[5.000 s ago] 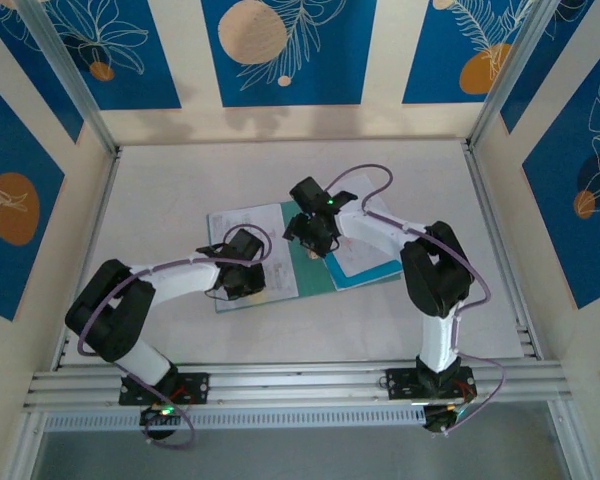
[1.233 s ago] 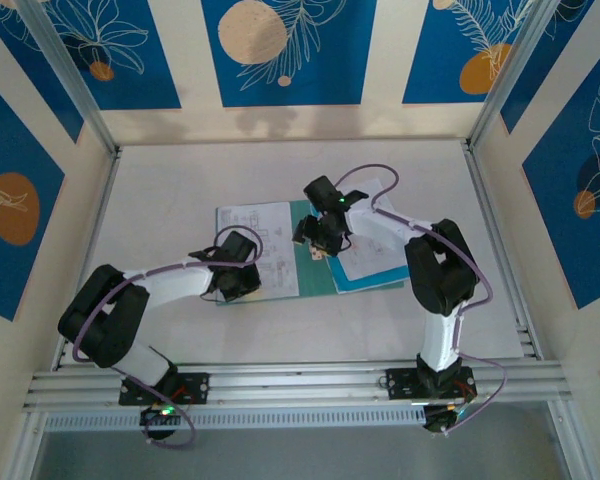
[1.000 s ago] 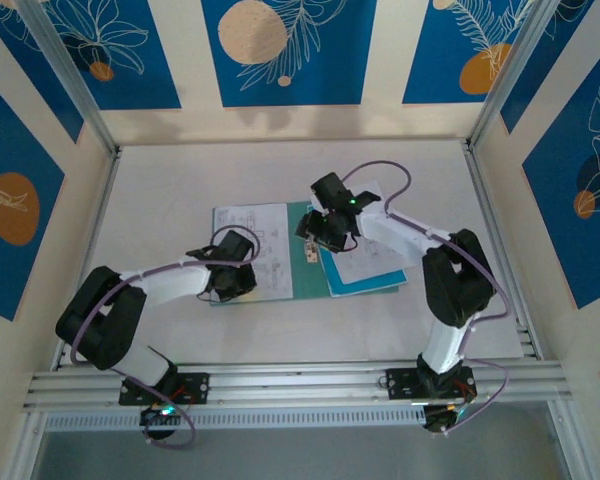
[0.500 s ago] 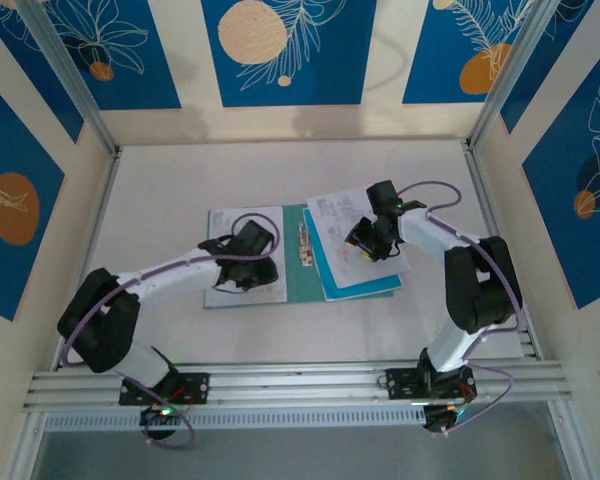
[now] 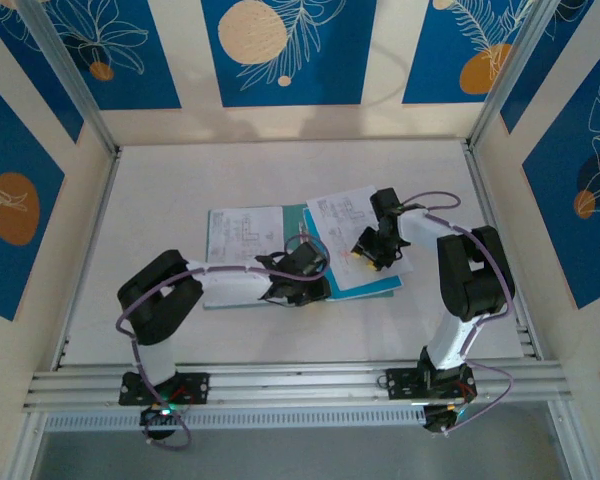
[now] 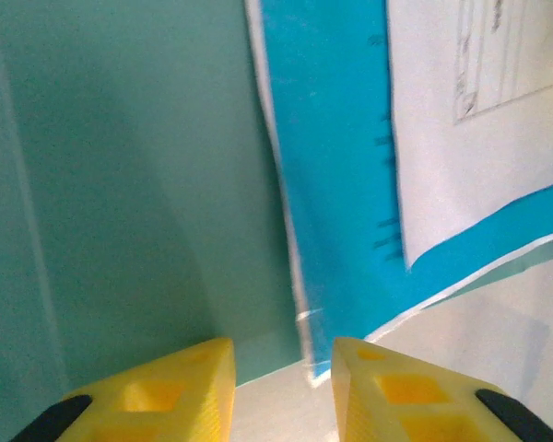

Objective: Put the files into the folder

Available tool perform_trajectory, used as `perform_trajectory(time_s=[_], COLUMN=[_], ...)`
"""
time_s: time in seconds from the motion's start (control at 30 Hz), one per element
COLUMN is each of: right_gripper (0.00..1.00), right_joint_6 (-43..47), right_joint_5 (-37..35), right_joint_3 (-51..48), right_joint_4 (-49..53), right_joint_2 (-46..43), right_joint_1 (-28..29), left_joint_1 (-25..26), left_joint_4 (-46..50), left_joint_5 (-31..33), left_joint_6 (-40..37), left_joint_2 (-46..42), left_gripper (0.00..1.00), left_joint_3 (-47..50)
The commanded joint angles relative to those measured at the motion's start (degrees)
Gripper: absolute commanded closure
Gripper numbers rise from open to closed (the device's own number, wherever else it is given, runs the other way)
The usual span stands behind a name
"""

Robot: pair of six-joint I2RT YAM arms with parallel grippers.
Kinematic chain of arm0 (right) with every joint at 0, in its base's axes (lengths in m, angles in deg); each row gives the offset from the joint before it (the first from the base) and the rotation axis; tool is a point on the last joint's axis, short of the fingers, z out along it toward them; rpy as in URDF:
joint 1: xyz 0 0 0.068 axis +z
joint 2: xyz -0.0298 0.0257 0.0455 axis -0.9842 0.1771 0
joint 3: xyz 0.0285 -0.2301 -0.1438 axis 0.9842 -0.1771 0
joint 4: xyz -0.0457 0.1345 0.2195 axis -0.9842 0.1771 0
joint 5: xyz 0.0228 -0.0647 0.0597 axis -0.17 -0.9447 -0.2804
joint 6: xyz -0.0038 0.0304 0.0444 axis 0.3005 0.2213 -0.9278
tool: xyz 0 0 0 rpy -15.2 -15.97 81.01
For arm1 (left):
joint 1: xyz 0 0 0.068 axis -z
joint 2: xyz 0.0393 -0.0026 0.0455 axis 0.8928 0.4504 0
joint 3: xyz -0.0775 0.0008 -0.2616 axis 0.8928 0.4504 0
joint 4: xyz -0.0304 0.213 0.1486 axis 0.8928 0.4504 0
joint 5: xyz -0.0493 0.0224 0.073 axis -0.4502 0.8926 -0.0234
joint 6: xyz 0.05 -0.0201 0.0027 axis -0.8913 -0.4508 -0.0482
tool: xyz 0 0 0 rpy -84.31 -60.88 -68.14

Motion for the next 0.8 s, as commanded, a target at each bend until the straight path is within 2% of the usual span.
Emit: perform_trajectory(time_s=[0.0,0.27,0.77], right_gripper=[0.58,0.58,0.6], right_joint_6=[0.2,0.3,-0.7], right_joint_5=[0.6,1.0,1.0], right_joint_3=[-2.2,-2.2,-4.1], right_joint_4=[0.9,1.2,0.8], right_joint_2=[-1.1,-2.7,-7.2], right_joint_1=[-0.7,-0.9,-0.8], left_joint_1=[0.7,1.1,1.1], left_joint_4=[-2.0,-2.5,-1.8], left_joint_5=[-0.5,-0.4,0.6], left_joint_6=[2.3,2.6,1.3], left_joint_2=[1.7,2.9,2.9], left_gripper=[0.67,0.72,1.0], left_joint_3=[-2.1,-2.8,-2.7])
